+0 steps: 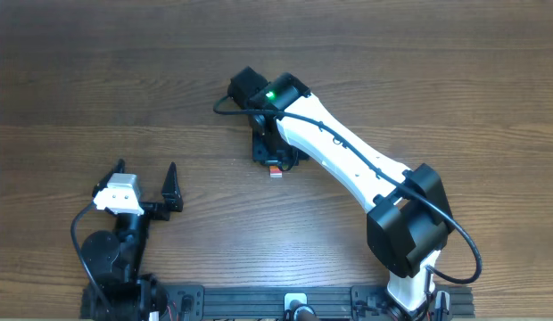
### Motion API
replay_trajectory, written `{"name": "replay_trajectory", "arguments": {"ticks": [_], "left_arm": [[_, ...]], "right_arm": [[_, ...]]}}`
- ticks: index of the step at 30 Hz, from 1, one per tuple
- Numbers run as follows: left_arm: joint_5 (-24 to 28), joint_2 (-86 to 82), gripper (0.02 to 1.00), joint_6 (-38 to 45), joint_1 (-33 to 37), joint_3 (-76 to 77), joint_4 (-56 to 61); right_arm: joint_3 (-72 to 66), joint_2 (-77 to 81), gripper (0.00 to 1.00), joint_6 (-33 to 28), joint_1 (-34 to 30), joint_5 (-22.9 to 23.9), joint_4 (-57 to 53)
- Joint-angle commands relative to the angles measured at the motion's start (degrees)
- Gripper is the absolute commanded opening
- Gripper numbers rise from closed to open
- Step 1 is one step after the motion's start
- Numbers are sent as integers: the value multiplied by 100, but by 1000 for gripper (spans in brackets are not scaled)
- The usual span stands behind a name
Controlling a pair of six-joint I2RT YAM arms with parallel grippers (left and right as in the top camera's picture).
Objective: Stack Cubes
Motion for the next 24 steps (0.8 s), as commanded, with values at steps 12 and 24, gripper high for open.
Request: {"name": "replay_trajectory", "arguments": {"ticks": [12, 24], "left_arm": [[55, -42, 1000, 83, 31, -52, 24], [55, -42, 1000, 83, 31, -52, 24]], "right_arm": [[-297, -160, 64, -68, -35, -52, 393], [-297, -149, 66, -157, -96, -46, 457]]}}
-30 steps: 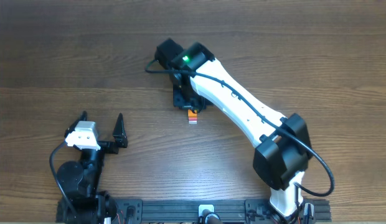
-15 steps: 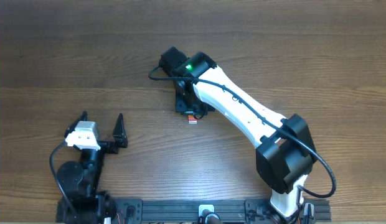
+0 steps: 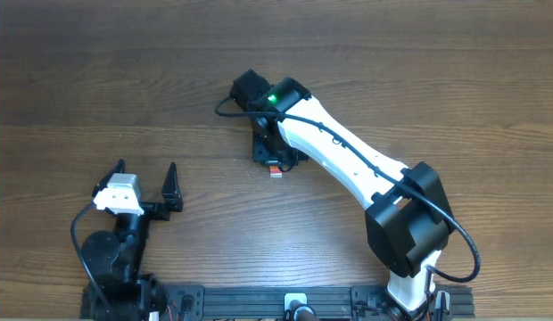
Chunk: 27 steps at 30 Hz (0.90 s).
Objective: Stack Cubes
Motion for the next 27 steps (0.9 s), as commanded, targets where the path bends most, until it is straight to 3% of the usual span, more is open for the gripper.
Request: {"name": "replay_trajectory", "arguments": {"ticks": [1, 27], "left_arm": [[55, -42, 1000, 83, 31, -52, 24], [55, -42, 1000, 83, 31, -52, 24]], "right_arm": [[-24, -125, 66, -111, -37, -26, 55], [-22, 63, 58, -260, -44, -118, 120]]}}
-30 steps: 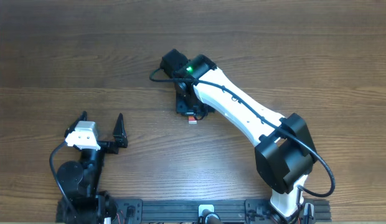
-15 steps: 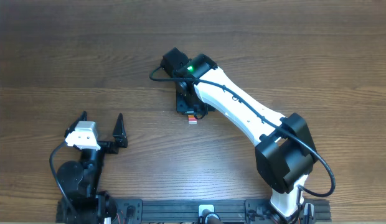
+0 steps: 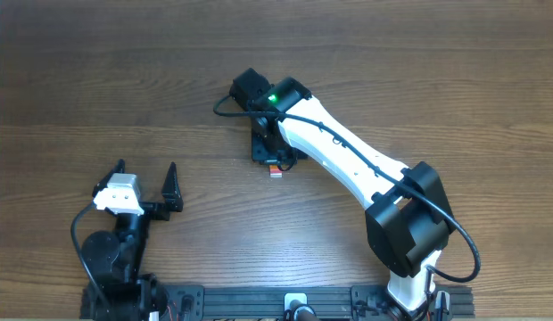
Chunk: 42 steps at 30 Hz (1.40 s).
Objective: Stack Cubes
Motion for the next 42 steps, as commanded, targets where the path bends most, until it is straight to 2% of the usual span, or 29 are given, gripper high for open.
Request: {"name": "replay_trajectory", "arguments": {"ticks": [1, 42], "left_arm": [[52, -42, 1000, 83, 31, -52, 24], [52, -42, 998, 83, 31, -52, 24]], "right_arm": [[-22, 85, 53, -52, -48, -15, 11], [186, 319, 47, -157, -74, -59, 7]]}}
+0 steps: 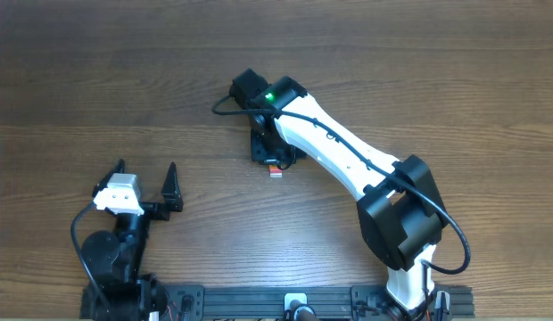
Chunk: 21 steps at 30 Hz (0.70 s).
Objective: Stack Cubes
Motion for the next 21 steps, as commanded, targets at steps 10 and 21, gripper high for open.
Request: {"name": "replay_trajectory", "arguments": {"ticks": [10, 21], "left_arm": [[55, -42, 998, 83, 31, -52, 24], [55, -42, 1000, 83, 31, -52, 24]], "right_arm": [[332, 72, 47, -107, -28, -28, -140], [332, 236, 47, -103, 31, -33, -129]]}}
